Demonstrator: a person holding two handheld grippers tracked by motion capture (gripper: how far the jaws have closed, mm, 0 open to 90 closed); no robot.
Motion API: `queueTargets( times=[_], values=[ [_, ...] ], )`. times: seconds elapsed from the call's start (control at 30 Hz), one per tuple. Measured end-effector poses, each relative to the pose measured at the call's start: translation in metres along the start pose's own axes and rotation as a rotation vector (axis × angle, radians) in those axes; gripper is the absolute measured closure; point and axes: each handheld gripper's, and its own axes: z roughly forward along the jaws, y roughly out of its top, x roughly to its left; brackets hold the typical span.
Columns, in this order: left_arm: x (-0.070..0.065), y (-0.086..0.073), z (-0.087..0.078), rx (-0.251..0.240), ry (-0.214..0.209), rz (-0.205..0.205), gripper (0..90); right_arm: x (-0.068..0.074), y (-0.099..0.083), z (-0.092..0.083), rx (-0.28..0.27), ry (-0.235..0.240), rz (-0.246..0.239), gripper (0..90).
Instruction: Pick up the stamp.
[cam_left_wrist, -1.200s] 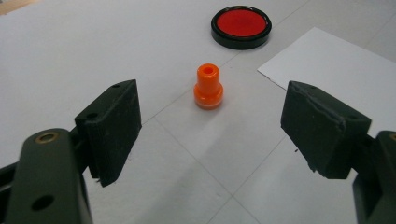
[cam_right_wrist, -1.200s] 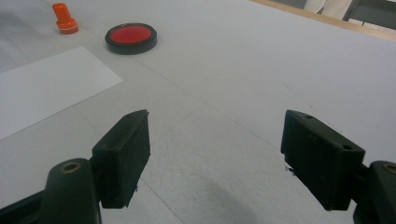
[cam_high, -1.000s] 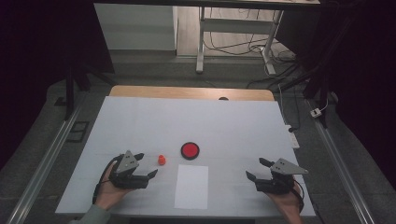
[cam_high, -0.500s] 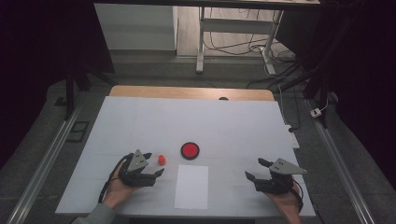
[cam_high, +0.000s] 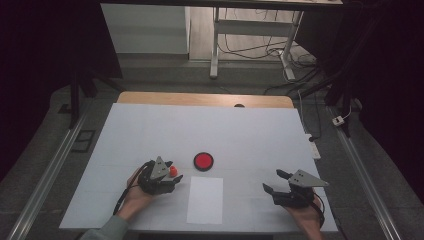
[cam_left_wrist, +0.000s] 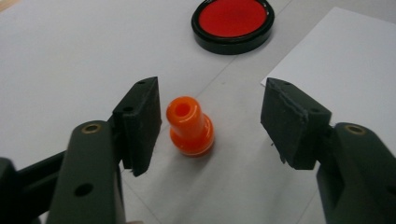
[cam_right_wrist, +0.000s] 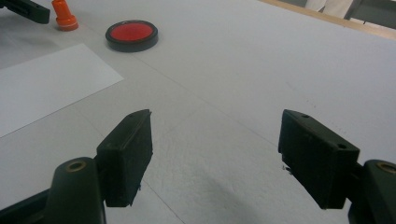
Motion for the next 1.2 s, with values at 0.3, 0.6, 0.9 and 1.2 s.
queueTargets(
  times=[0.3, 0.6, 0.9, 1.2],
  values=[
    [0.005, -0.002, 0.003, 0.021, 0.014, -0.024, 47.4, 0.000, 0.000, 0.000, 0.001, 0.000, -0.001, 26.1],
    [0.010, -0.001, 0.009, 0.025, 0.023, -0.029, 62.7, 0.000, 0.000, 0.000, 0.002, -0.002, -0.001, 26.3],
    [0.010, 0.000, 0.007, 0.020, 0.004, -0.018, 72.1, 0.000, 0.000, 0.000, 0.001, -0.003, -0.003, 26.4],
    [0.010, 0.001, 0.004, -0.004, -0.015, -0.026, 72.2, 0.000, 0.000, 0.000, 0.000, -0.003, -0.004, 26.4]
  ],
)
